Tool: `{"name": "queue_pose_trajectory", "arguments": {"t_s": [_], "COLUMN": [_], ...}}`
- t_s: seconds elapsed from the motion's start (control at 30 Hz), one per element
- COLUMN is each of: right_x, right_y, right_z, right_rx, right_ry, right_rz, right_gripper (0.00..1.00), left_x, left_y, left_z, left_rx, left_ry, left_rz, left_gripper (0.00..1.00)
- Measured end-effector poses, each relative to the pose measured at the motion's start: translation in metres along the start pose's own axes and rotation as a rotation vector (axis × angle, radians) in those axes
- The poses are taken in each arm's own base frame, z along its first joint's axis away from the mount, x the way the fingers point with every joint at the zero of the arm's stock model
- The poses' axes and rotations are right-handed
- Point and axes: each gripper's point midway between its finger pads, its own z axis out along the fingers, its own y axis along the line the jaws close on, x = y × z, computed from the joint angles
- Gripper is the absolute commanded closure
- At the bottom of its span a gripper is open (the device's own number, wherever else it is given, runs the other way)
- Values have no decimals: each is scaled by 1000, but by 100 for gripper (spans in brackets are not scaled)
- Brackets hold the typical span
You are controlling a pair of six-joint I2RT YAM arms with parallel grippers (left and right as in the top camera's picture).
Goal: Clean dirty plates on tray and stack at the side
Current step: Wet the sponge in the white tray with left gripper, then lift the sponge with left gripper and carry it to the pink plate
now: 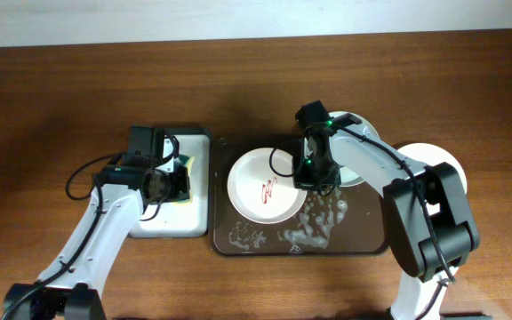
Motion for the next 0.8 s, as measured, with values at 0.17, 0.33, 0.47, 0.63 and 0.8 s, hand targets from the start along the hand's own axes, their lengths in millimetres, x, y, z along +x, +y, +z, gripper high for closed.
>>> {"name": "queue_pose_trajectory", "arguments": {"t_s": [0.17,0.33,0.47,0.63,0.8], "right_x": [0,1,1,1,2], "right_y": [0,-1,-1,-1,-1], "right_z": [0,0,0,0,0], "right_rx": [0,2,3,2,3], "right_ry": [0,5,5,6,6], "right_rz": [0,-1,-1,-1,-1], "right_gripper": [95,95,95,95,95], "left_x": [0,1,1,-6,-31], "left_y": [-1,-3,-4,-4,-4], "left_z": [0,0,0,-7,-33], "left_rx": [3,15,22,63,157], "left_ry": [2,3,5,-28,-156], "left_rz": [0,0,-1,-21,-39], "left_gripper": [100,100,100,100,100]}}
